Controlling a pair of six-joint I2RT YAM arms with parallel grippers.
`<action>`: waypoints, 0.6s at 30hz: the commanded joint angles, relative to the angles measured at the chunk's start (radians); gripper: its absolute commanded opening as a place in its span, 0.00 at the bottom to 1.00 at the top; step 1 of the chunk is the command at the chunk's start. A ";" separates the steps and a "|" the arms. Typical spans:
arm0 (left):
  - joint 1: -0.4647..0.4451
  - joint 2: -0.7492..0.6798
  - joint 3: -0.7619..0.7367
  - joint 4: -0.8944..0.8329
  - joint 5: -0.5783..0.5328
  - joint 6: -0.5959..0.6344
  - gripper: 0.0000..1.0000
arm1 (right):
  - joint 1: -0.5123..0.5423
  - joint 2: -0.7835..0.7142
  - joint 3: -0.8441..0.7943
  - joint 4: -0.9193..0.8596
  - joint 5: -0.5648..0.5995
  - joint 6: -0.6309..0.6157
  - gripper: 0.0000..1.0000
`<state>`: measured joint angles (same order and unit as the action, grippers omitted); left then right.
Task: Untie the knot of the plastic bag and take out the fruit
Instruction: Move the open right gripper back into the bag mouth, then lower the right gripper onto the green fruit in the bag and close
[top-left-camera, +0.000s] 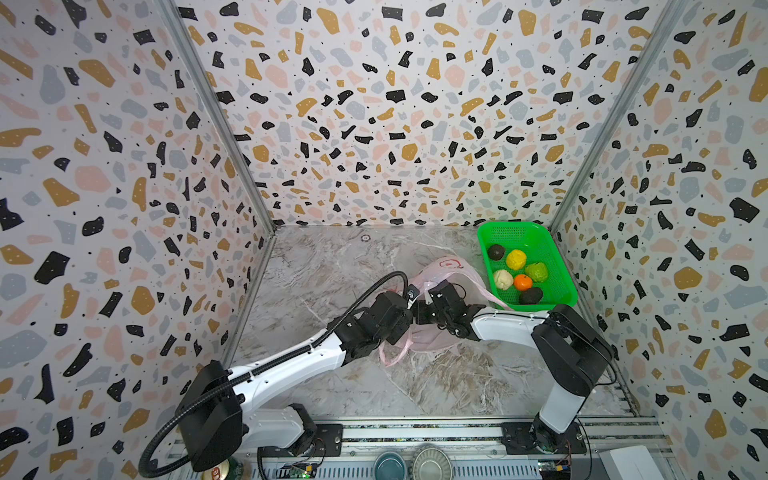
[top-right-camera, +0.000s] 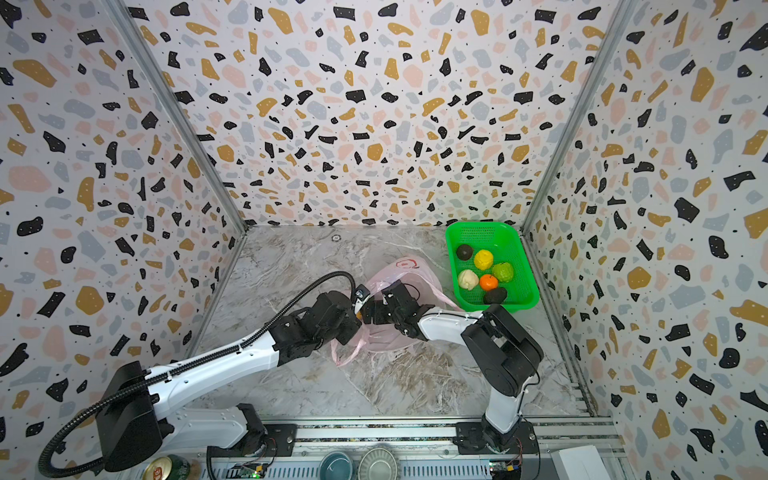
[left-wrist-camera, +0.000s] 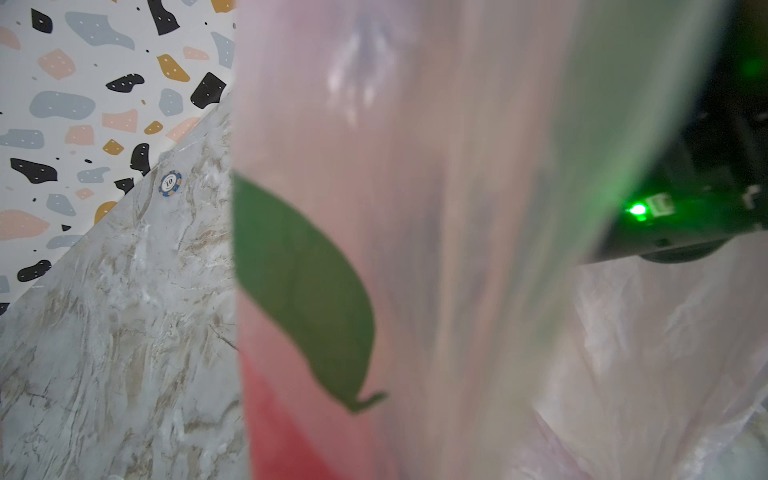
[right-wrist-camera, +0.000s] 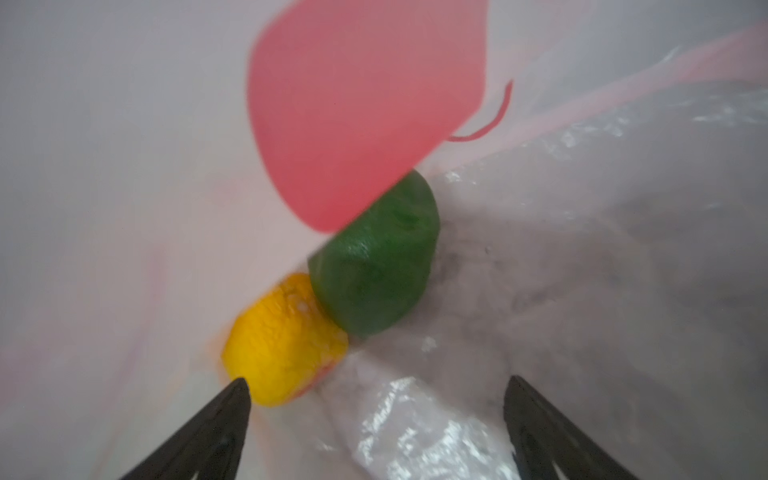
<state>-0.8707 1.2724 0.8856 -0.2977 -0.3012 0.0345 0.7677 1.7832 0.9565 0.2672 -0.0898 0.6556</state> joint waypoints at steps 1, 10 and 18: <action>0.006 -0.009 -0.017 0.020 0.019 0.010 0.00 | 0.000 0.028 0.041 0.056 -0.010 0.064 0.97; 0.006 -0.017 -0.036 0.016 0.045 0.014 0.00 | 0.001 0.128 0.110 0.063 0.100 0.099 0.97; 0.006 -0.041 -0.045 -0.012 0.036 0.009 0.00 | -0.006 0.176 0.186 -0.040 0.246 0.085 0.93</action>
<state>-0.8707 1.2629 0.8528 -0.2996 -0.2695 0.0410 0.7673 1.9648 1.0969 0.2893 0.0727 0.7422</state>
